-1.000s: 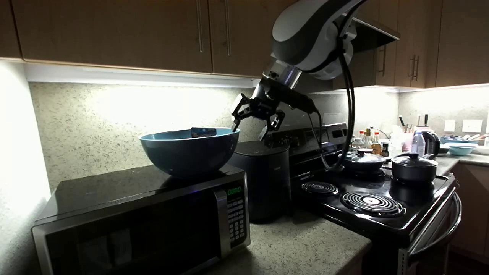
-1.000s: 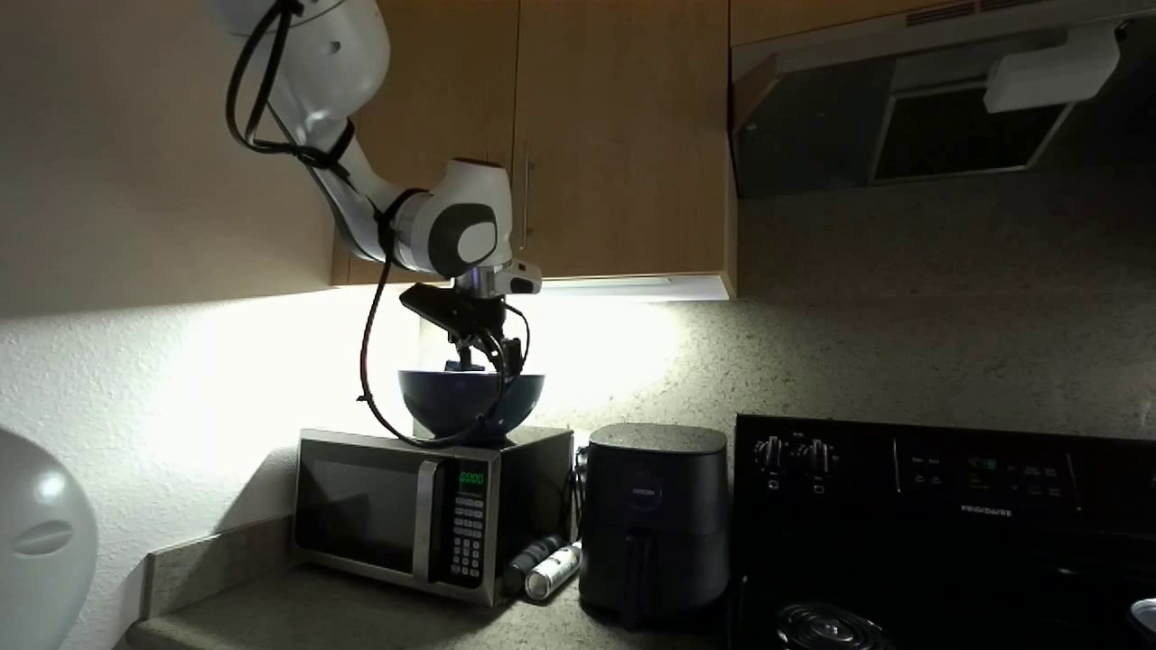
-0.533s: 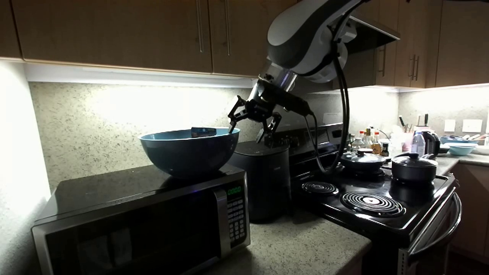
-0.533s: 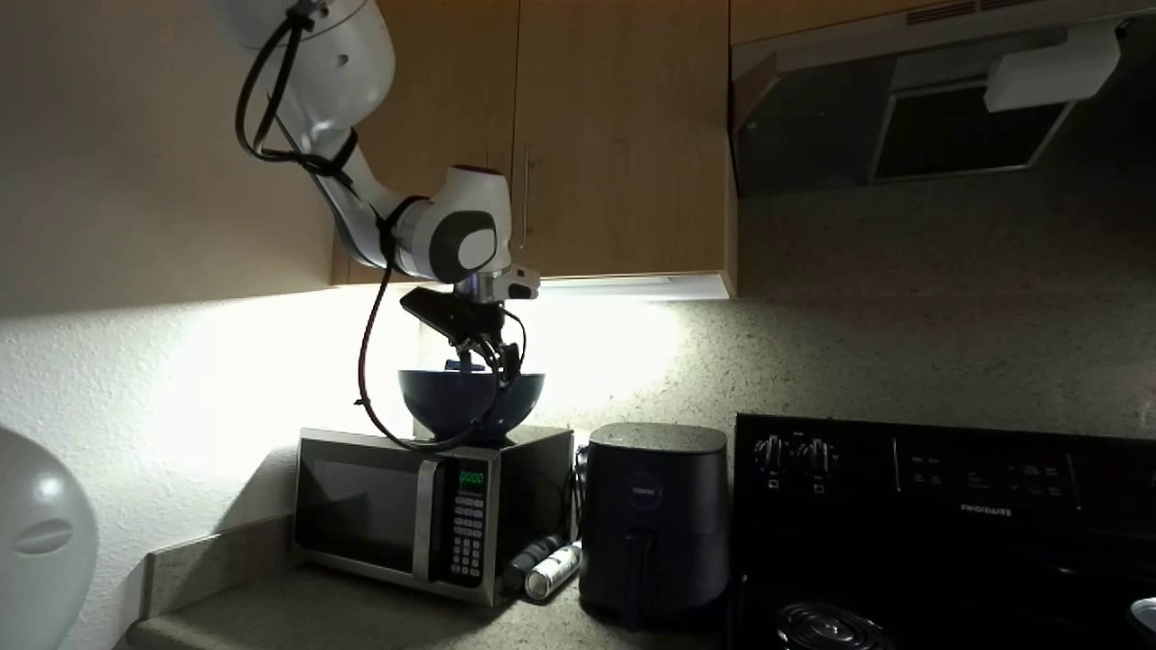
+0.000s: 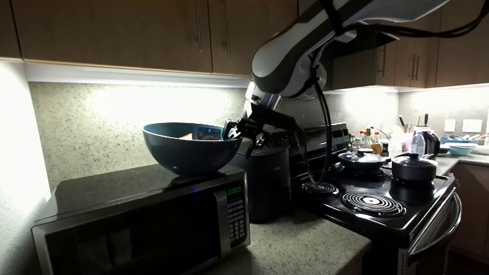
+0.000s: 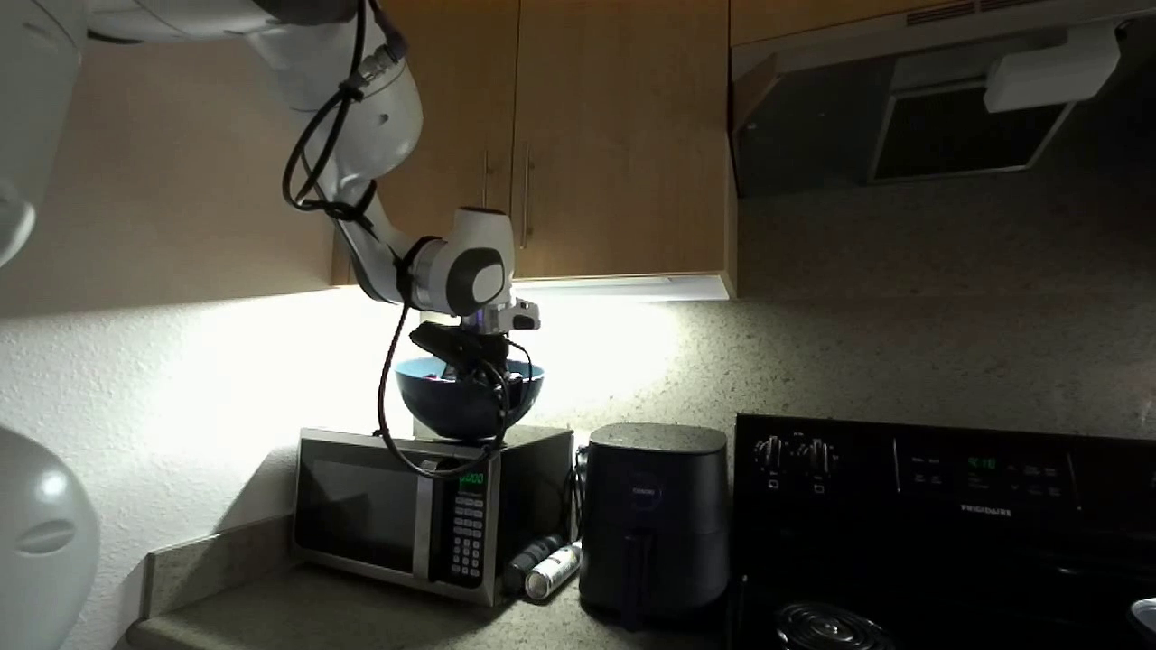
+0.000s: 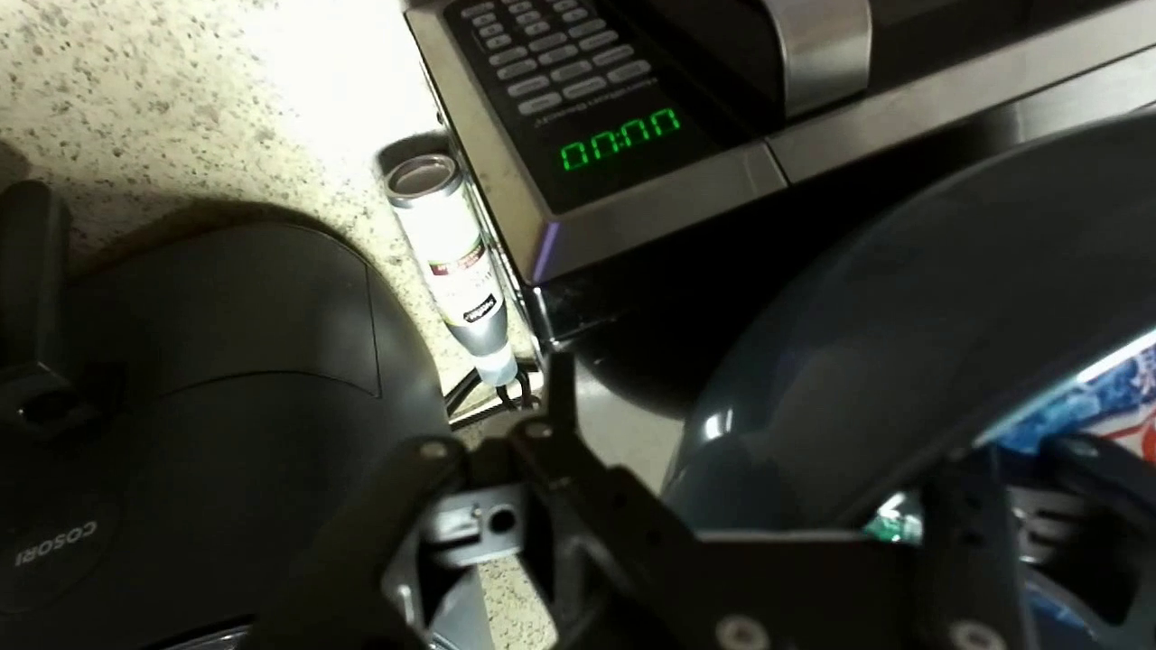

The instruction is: Move the bowl to the top of the air fryer

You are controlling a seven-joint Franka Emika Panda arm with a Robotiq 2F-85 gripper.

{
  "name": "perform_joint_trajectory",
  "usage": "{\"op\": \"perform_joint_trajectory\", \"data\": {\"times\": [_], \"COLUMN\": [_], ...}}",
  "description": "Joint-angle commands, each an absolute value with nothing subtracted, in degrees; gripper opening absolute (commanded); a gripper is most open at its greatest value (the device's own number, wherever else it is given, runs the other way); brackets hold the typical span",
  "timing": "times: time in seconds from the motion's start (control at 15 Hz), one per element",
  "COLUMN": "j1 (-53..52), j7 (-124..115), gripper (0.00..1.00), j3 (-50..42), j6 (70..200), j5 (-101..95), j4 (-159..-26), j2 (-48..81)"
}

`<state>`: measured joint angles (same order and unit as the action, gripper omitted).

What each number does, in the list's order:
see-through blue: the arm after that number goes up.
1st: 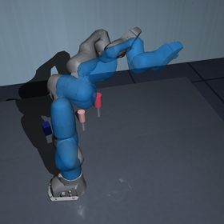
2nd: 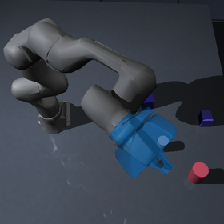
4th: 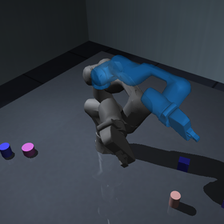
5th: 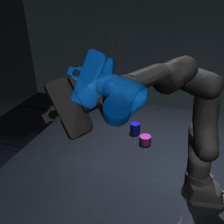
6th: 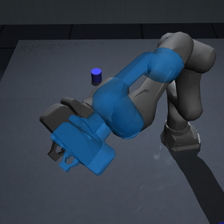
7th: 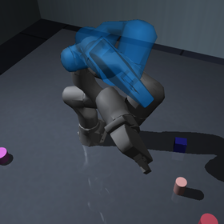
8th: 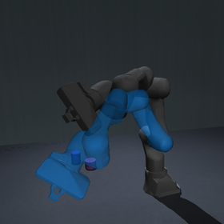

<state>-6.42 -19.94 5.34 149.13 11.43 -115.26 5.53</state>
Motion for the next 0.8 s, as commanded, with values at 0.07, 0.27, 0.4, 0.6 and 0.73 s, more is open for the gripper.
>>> {"op": "perform_joint_trajectory", "data": {"times": [0.07,0.27,0.4,0.6,0.73], "j1": [-7.03,-7.07,-6.96,-6.5,-6.11], "j7": [-24.11,-25.99,-26.43,-26.25,-28.24], "gripper": [0.34,0.15,0.02,0.0,0.02], "j3": [4.74,4.6,4.58,4.26,3.66], "j6": [150.73,152.7,154.57,156.69,158.22], "j5": [7.51,6.88,7.63,8.92,7.79], "j4": [-114.34,-115.43,-116.75,-120.13,-124.07], "j2": [6.22,4.61,2.95,-0.47,-3.83]}}
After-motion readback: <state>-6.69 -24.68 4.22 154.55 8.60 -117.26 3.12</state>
